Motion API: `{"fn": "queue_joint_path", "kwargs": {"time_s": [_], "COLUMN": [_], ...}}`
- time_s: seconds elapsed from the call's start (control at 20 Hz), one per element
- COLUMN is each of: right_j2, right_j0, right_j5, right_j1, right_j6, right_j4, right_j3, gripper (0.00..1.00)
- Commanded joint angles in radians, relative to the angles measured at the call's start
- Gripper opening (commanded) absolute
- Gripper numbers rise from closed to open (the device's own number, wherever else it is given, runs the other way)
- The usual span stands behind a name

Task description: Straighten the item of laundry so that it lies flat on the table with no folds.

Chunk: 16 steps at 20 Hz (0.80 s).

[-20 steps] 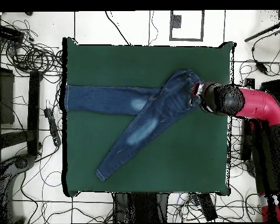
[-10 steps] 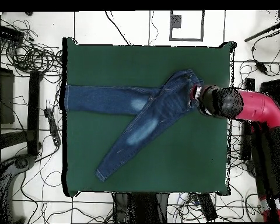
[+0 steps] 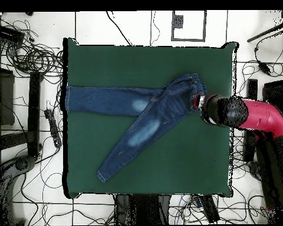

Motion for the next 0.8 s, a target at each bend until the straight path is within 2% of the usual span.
{"fn": "queue_joint_path", "kwargs": {"time_s": [0.05,0.8], "right_j2": [0.063,0.083], "right_j0": [-0.015,-0.124], "right_j5": [0.052,0.002], "right_j1": [0.018,0.088], "right_j6": [-0.237,-0.448], "right_j4": [-0.012,-0.199], "right_j3": [0.210,0.258], "gripper": [0.00,0.00]}}
